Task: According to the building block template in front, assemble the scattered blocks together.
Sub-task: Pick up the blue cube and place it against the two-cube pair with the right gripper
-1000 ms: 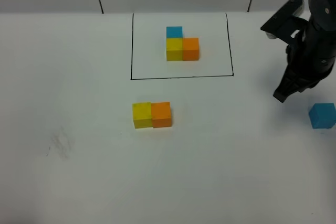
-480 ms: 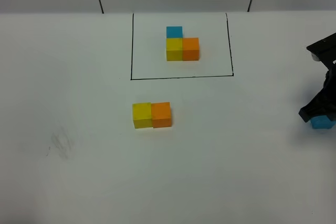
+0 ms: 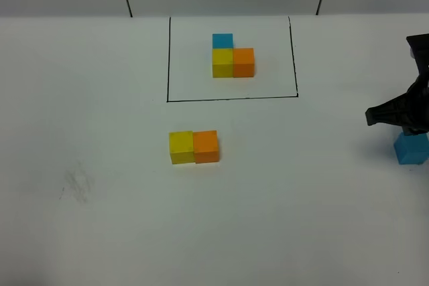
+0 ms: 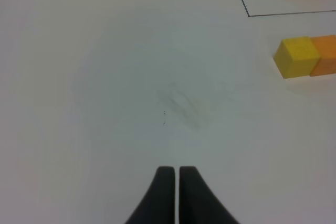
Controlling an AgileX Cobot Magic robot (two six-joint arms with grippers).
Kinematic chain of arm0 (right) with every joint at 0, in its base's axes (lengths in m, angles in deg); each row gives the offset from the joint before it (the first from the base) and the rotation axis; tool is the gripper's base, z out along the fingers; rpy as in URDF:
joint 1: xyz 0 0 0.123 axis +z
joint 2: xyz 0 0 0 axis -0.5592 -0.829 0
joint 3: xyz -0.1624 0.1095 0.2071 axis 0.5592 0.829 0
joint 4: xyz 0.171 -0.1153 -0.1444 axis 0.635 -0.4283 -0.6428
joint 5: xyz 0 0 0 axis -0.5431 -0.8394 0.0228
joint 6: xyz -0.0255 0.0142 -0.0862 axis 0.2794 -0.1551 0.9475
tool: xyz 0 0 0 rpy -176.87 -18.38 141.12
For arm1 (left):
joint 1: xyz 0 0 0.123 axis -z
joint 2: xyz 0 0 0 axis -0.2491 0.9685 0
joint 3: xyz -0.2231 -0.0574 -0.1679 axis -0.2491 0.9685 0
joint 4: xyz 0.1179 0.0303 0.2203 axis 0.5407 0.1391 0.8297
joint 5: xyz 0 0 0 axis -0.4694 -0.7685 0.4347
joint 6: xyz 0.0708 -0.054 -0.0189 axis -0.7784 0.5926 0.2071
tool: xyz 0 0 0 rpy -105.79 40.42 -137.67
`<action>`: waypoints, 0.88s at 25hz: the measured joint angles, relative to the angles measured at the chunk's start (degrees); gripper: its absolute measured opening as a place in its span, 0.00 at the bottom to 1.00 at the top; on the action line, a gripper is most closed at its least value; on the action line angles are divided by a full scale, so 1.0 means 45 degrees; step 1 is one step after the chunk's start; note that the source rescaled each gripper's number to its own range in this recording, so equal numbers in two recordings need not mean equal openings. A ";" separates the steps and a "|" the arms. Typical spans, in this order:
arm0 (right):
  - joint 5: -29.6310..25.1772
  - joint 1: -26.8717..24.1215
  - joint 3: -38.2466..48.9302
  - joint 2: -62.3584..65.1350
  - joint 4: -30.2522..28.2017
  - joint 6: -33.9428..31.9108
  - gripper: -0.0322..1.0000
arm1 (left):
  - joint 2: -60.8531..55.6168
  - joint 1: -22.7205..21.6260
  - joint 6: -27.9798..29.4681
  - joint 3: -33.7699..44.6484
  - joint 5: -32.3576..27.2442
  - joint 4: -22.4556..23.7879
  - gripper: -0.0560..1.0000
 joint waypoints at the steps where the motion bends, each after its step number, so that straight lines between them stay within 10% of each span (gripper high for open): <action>1: 0.0000 0.0000 0.0000 -0.0094 0.0000 -0.0066 0.19 | 0.0000 0.0000 0.0000 0.0000 0.0000 0.0000 0.05; 10: 0.0269 0.0000 0.0025 -0.0273 -0.0089 -0.0126 0.84 | 0.0000 0.0000 0.0000 0.0000 0.0000 0.0000 0.05; 22: 0.0503 -0.0661 0.0025 -0.0435 -0.1073 -0.0366 0.87 | 0.0000 0.0000 0.0000 0.0000 0.0000 0.0000 0.05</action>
